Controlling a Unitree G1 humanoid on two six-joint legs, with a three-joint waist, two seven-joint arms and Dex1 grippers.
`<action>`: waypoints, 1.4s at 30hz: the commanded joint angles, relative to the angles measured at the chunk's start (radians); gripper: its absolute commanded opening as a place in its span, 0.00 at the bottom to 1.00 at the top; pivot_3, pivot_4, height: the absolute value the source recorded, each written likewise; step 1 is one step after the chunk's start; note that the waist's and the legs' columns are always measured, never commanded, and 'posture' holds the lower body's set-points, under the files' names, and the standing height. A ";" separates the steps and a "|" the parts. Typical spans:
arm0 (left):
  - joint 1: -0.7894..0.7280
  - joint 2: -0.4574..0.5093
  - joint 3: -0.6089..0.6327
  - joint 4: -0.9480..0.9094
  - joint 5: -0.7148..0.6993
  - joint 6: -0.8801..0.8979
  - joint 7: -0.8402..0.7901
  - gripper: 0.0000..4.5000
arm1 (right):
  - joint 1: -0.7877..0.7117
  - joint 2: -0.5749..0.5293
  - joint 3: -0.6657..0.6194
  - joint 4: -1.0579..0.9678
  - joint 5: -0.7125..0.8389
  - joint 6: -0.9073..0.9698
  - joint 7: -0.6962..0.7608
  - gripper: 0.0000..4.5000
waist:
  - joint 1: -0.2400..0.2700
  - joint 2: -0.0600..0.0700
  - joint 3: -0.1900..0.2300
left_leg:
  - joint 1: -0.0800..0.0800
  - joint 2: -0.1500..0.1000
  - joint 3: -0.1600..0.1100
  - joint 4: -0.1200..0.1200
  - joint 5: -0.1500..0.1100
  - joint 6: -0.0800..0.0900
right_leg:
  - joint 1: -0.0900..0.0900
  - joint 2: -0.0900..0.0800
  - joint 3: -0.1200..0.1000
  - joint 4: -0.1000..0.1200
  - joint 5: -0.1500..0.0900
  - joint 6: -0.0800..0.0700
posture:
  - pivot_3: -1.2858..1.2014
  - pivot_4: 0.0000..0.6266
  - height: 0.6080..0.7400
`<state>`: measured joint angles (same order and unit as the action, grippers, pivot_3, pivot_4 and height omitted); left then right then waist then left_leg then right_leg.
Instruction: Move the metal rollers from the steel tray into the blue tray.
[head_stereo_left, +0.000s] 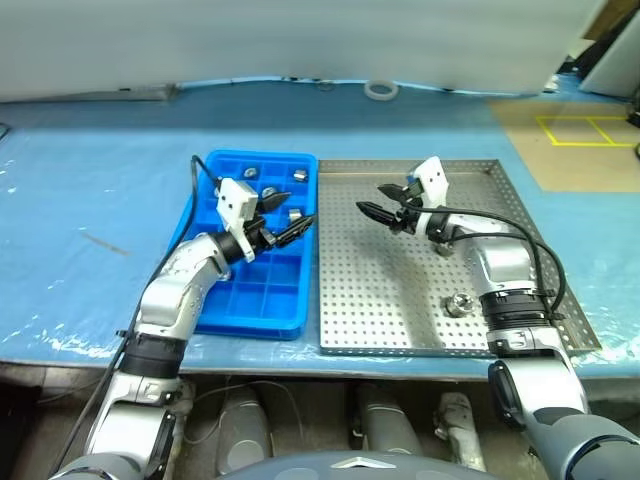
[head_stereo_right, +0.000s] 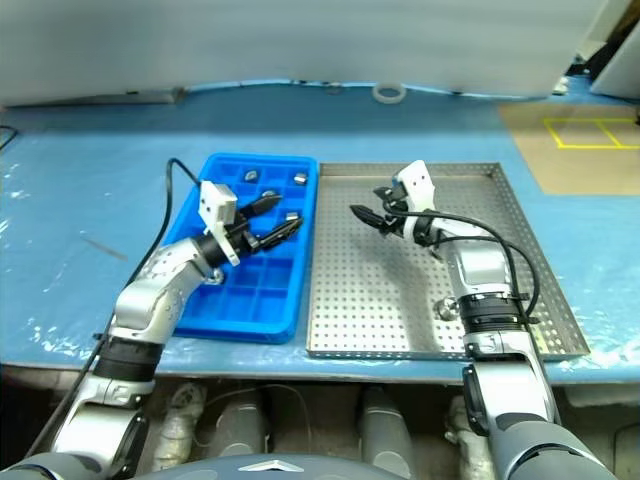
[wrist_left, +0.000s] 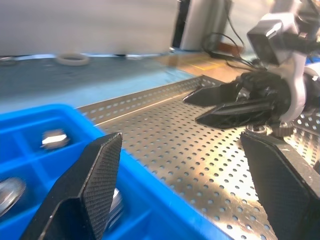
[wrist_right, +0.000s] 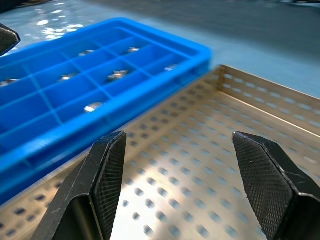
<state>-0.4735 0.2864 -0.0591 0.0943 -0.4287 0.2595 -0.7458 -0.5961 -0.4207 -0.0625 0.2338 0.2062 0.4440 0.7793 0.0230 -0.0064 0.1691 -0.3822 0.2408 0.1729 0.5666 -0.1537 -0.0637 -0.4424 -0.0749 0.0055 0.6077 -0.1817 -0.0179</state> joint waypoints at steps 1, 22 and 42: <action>-0.101 -0.039 -0.027 0.128 0.038 -0.066 -0.053 0.89 | 0.070 -0.053 -0.078 -0.158 0.048 0.055 -0.036 0.79 | -0.010 0.000 0.000 | 0.000 0.000 0.000 0.000 -0.001 0.002 | 0.000 0.000 0.000 0.000 0.000 0.000 | 0.37 0.24 1.00; -0.585 -0.334 -0.070 0.951 0.302 -0.382 -0.069 0.89 | 0.442 -0.172 -0.253 -0.538 0.120 0.228 -0.206 0.79 | -0.162 0.001 0.000 | -0.005 -0.005 0.004 0.014 -0.011 0.019 | 0.002 0.000 0.008 -0.009 -0.003 0.013 | 0.24 0.24 1.00; -0.702 -0.435 0.014 1.178 0.397 -0.425 0.114 0.89 | 0.621 -0.168 -0.345 -0.729 0.178 0.287 -0.299 0.79 | -0.295 0.003 -0.001 | -0.025 -0.021 0.002 0.024 -0.025 0.049 | 0.010 -0.021 -0.004 -0.037 0.004 0.014 | 0.18 0.24 1.00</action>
<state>-1.1586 -0.1396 -0.0505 1.2816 -0.0422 -0.1449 -0.6364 0.0129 -0.5839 -0.3610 -0.4417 0.3698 0.7262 0.4949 -0.2717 -0.0038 0.1676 -0.4071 0.2199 0.1754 0.5919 -0.1797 -0.0137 -0.4324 -0.0968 0.0011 0.5712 -0.1779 -0.0029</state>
